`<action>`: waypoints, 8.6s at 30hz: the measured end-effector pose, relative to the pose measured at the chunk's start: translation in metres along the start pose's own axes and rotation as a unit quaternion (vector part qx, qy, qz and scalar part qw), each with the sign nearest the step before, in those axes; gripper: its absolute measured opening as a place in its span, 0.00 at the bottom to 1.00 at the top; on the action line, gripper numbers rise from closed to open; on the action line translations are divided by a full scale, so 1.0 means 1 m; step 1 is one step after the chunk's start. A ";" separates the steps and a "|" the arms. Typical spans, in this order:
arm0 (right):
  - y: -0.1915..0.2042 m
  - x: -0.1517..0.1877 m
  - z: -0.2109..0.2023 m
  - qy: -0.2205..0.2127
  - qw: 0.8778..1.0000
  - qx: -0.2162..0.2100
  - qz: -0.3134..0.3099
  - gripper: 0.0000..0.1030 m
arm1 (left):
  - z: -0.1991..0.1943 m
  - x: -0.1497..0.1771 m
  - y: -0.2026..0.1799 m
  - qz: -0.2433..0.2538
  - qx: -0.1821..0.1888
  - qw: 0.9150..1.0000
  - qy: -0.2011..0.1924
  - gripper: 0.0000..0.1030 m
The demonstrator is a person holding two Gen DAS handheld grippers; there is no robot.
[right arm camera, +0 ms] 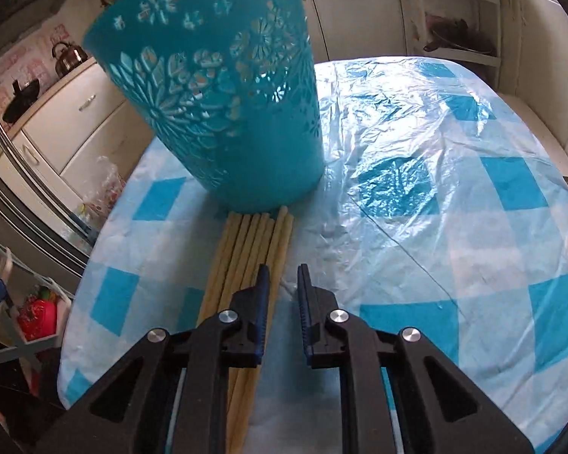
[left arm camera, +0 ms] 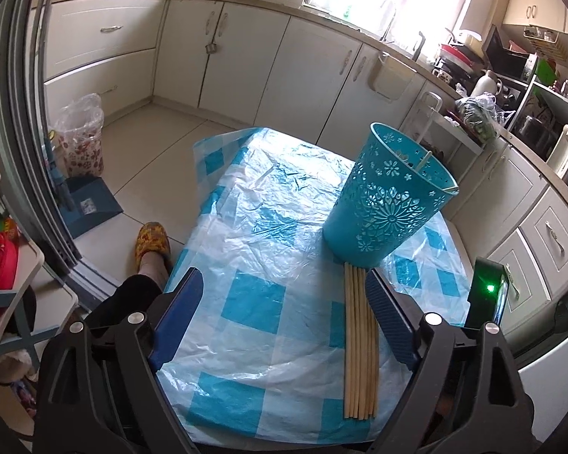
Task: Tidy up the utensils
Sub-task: 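Lower the left tool to the chopstick bundle and grasp one chopstick, then lift the chopstick over the teal basket and open the left tool, then grasp a chopstick with the right tool, raise it over the basket, release, then move the right tool back down to the chopstick bundle, then close the right tool around another single chopstick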
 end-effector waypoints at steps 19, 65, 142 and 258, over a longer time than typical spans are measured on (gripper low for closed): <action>-0.029 0.004 -0.020 0.020 1.000 -0.010 -0.019 0.06 | 0.114 0.057 -0.051 0.112 -0.018 0.988 0.107 0.83; -0.035 -0.001 -0.015 0.009 0.999 -0.034 0.014 0.07 | 0.013 -0.121 -0.105 0.051 0.170 0.983 -0.056 0.05; -0.012 -0.029 -0.095 -0.060 0.992 -0.105 0.042 0.06 | -0.011 -0.059 -0.044 0.108 0.004 0.990 -0.088 0.76; 0.004 0.012 -0.022 0.008 0.996 0.042 -0.073 0.09 | -0.029 0.036 0.007 0.069 -0.012 0.997 0.025 0.83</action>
Point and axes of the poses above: each gripper's, at about its wrist camera, not at the fingertips, and z roughly the way its jaws point, y to its left, x to its underside, the point moved 7 cm from there along z, roughly the way its jaws point, and after that the axes turned 15 degrees about -y, right-handed, at the moved point
